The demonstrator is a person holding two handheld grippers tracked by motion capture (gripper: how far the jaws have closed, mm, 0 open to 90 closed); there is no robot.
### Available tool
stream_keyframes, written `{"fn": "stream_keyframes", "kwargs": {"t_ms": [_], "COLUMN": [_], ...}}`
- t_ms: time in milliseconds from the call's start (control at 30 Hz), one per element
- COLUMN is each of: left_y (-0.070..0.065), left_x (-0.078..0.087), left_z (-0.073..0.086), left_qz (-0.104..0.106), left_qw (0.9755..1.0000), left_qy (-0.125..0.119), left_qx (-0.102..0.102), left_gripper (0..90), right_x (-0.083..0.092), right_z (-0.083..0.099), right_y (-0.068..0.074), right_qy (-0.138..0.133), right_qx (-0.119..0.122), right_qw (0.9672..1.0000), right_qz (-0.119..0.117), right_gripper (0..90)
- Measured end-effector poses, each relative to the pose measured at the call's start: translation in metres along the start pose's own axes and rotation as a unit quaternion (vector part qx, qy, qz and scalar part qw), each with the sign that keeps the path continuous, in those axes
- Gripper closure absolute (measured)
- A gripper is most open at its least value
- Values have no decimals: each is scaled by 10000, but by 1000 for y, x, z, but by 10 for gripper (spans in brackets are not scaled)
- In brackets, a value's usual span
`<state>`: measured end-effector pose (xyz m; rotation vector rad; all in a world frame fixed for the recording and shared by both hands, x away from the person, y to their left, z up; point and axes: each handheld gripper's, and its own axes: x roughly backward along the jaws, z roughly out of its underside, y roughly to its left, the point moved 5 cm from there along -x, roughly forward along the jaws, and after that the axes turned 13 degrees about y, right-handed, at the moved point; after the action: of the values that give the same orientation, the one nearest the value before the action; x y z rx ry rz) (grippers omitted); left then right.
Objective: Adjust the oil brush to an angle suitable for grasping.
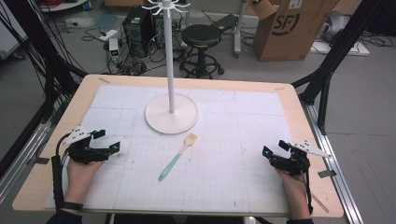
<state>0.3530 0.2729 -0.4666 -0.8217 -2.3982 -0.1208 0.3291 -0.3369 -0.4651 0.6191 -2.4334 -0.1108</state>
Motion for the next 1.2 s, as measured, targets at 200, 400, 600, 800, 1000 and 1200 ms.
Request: {"fn": "stream_keyframes", "kwargs": {"t_ms": [200,400,600,800,1000,1200], "left_y": [2,-3,-19,-38,-62,-88], "left_x": [0,0,-1,-7,-17,-30], "left_z": [0,-2,-10,-17,-26,-32], "left_qz": [-35,-86,215,438,589,842], "left_qw": [9999,9999,9994,9988,9978,9954], "left_qy": [-38,-31,-281,-167,-95,80], "left_qx": [104,-56,-16,-138,-283,-455], "left_gripper": [125,126,128,138,156,211], "right_x": [0,0,0,0,0,0], "right_z": [0,0,0,0,0,0], "right_y": [0,-1,-1,-1,-1,-1], "right_qy": [2,-1,-9,-3,8,7], "right_qx": [-18,-39,-47,-50,-53,-63], "right_qw": [10000,10000,10000,10000,10000,10000], "right_qz": [1,-22,-17,-18,-6,-8], "right_gripper": [148,148,148,148,148,148]}}
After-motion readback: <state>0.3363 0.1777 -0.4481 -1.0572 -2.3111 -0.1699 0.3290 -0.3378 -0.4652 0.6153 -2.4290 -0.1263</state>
